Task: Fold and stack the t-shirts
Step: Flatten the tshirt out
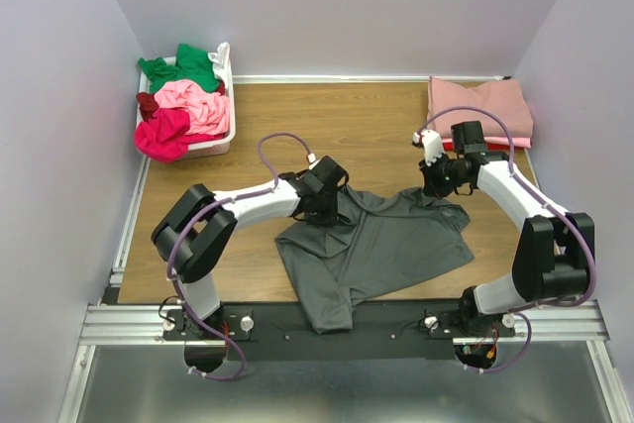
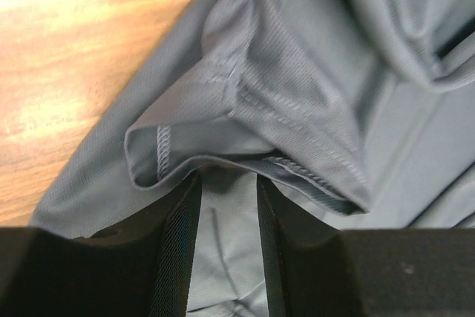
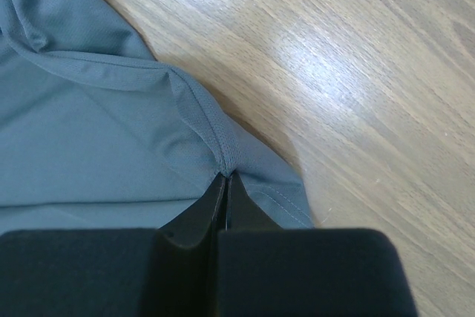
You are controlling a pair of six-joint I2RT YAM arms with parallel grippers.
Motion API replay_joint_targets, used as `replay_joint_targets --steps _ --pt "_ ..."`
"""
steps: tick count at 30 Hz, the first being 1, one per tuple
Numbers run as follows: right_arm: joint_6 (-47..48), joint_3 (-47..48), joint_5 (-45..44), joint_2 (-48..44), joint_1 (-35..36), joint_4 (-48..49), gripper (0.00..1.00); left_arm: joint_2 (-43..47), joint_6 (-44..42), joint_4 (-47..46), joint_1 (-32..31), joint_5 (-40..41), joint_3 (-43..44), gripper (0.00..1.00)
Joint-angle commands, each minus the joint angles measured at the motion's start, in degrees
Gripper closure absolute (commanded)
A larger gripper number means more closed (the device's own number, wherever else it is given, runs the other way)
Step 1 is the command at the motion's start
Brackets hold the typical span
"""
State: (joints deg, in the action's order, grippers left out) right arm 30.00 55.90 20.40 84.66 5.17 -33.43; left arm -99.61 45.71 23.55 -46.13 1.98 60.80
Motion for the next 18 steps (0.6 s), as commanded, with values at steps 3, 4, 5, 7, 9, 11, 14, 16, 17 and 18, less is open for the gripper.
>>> replay_joint_targets --steps 3,4,5,7,9,11,14,16,17,18 --pt "0.5 -1.0 1.7 -2.0 -0.4 0.7 0.95 -0.6 1.3 4.3 -0.1 3.1 3.9 0.56" --pt "0.5 -1.0 1.8 -2.0 -0.3 0.7 0.95 -0.6 1.3 4.3 -0.1 3.1 4.2 0.56" --pt "0.4 -1.0 1.8 -2.0 -0.3 0.8 0.95 -0.4 1.3 4.7 -0.1 3.5 4.2 0.56" --pt "0.5 -1.1 2.1 -2.2 -0.3 0.7 0.95 -0.3 1.7 5.2 -0.1 4.1 4.3 0.56" --pt "0.6 -1.1 2.1 -2.3 -0.4 0.8 0.95 -0.9 1.7 5.2 -0.1 4.1 4.3 0.56" --pt "0.7 -1.1 2.3 -2.5 -0.4 0.7 0.95 -1.7 1.7 5.2 -0.1 3.6 4.8 0.56" --pt "0.8 -1.2 2.4 -2.7 -0.4 0.7 0.95 -3.7 1.8 6.1 -0.2 3.8 6.3 0.56" --pt "0.8 -1.3 2.6 -2.7 -0.4 0.7 0.95 -4.4 1.9 6.2 -0.2 3.8 7.2 0.56" --pt "0.8 -1.3 2.8 -2.7 -0.4 0.8 0.95 -4.7 2.0 6.4 -0.2 4.1 7.6 0.56" --pt "0.8 -1.4 2.9 -2.7 -0.4 0.6 0.95 -5.1 2.0 6.6 -0.2 4.3 7.9 0.56"
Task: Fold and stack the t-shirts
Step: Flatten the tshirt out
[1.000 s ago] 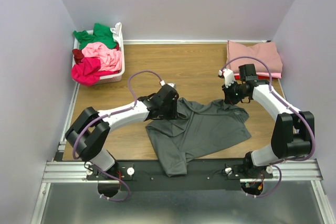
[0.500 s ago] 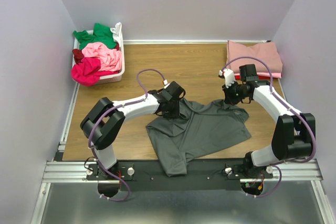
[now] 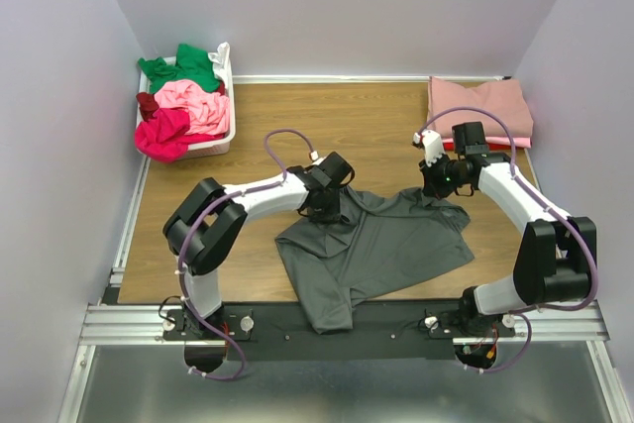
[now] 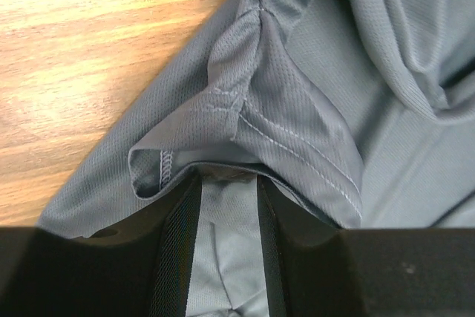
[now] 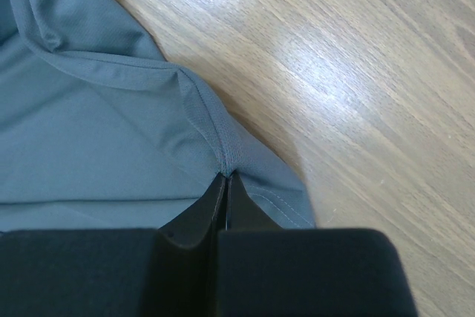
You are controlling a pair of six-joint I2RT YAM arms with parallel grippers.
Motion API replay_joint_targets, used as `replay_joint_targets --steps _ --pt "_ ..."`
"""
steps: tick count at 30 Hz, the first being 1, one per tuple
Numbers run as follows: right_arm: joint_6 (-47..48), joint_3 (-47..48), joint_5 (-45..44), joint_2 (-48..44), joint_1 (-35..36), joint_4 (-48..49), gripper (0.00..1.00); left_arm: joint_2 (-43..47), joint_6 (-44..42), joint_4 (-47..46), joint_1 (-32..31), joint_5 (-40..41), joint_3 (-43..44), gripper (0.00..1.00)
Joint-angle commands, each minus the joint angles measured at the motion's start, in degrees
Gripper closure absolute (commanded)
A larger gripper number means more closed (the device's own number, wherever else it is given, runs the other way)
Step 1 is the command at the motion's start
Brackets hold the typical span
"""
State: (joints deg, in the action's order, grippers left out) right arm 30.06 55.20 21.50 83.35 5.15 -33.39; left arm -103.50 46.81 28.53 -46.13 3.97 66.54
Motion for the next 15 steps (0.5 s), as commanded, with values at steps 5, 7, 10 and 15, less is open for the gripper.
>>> replay_joint_targets --steps 5,7,10,15 --pt "0.7 -1.0 2.4 -1.7 -0.4 0.6 0.95 -3.3 0.5 4.1 -0.5 4.6 4.8 0.56" --pt "0.7 -1.1 2.5 -1.8 -0.3 0.6 0.95 -3.9 0.7 5.4 -0.9 6.1 5.4 0.56" --pt "0.6 -1.1 2.7 -1.9 -0.3 0.6 0.95 -4.0 0.8 6.8 -1.4 8.1 6.3 0.56" --pt "0.7 -1.1 2.8 -2.0 -0.4 0.6 0.95 -5.7 0.7 7.0 -1.9 8.0 6.7 0.57"
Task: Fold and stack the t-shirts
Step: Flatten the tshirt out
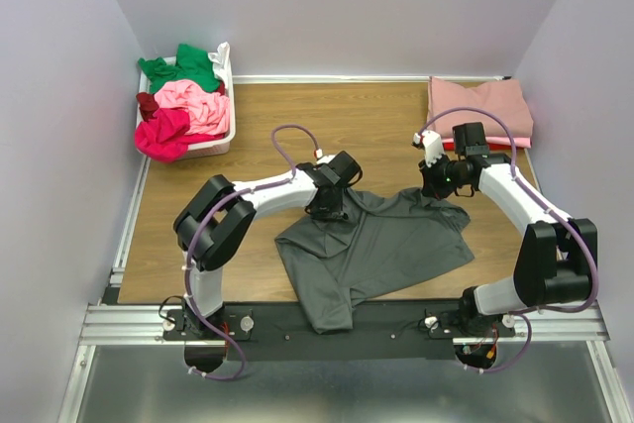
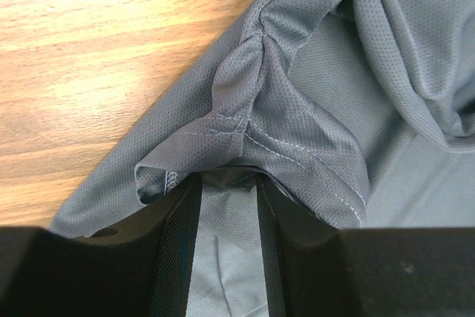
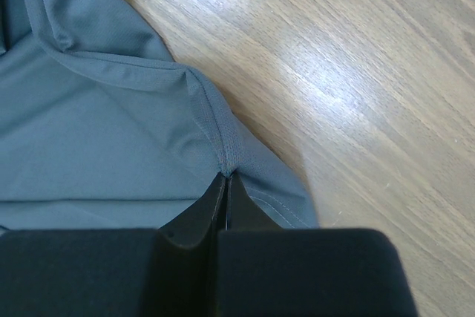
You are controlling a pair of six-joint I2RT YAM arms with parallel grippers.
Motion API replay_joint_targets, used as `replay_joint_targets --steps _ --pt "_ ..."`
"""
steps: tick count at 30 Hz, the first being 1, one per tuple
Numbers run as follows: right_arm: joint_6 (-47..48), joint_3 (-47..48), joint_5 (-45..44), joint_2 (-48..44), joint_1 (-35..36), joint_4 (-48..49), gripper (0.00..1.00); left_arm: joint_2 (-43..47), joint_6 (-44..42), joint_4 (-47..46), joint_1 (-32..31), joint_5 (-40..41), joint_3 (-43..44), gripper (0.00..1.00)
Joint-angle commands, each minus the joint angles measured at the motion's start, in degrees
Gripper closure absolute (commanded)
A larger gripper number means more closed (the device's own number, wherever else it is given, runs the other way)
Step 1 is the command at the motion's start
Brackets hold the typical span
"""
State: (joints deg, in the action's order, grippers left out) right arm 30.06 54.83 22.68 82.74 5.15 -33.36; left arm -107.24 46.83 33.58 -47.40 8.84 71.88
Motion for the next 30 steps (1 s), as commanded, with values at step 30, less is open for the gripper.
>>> replay_joint_targets --steps 30 --pt "0.9 -1.0 1.6 -1.3 -0.4 0.6 0.95 6.1 -5.5 5.7 -2.6 4.3 5.2 0.91"
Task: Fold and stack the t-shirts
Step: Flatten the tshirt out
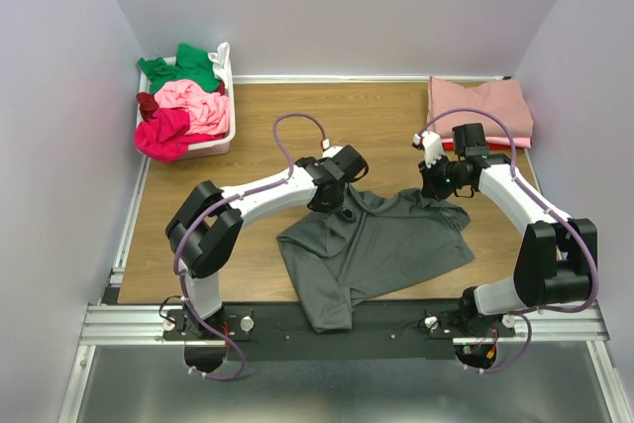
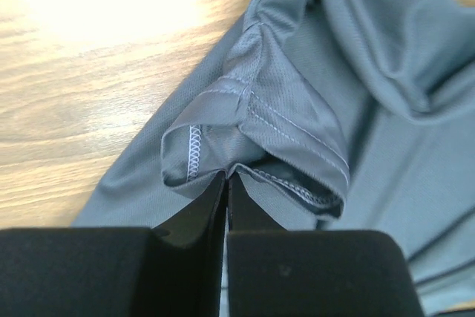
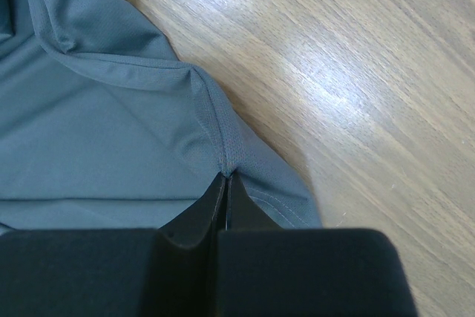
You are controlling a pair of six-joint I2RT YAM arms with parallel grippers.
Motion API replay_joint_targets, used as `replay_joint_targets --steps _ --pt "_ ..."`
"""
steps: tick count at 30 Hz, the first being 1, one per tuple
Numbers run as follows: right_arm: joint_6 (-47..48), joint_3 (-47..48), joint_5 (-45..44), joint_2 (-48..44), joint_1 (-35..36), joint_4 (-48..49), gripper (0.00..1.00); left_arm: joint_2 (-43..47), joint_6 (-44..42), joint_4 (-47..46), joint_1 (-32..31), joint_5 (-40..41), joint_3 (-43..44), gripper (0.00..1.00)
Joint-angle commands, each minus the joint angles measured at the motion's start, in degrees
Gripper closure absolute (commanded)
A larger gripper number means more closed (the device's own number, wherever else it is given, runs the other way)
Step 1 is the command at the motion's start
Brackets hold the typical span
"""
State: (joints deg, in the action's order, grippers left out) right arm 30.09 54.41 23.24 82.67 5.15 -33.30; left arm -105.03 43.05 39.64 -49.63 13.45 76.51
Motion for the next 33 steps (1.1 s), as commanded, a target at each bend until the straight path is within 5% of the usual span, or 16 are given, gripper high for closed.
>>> replay_joint_targets --steps 1,17,24,33 --pt "0.8 -0.4 1.0 -1.3 -0.4 0.5 0.95 5.2 -2.0 -0.7 -0.4 -0.7 0.0 0.91" --pt "0.2 5.7 -2.7 -5.2 -0.8 -0.5 0.97 23.6 -11.3 -9.1 0.6 -10.3 -9.7 0.92" --pt "0.1 9.2 -6.1 -5.8 -1.0 -1.3 0.99 31.7 -18.3 -14.5 5.0 -20.7 -14.1 0.92" --pt "-1.6 7.3 -3.3 -4.9 -1.1 -1.3 0.99 27.6 -20.5 -23.7 10.0 -37.8 -24.4 0.9"
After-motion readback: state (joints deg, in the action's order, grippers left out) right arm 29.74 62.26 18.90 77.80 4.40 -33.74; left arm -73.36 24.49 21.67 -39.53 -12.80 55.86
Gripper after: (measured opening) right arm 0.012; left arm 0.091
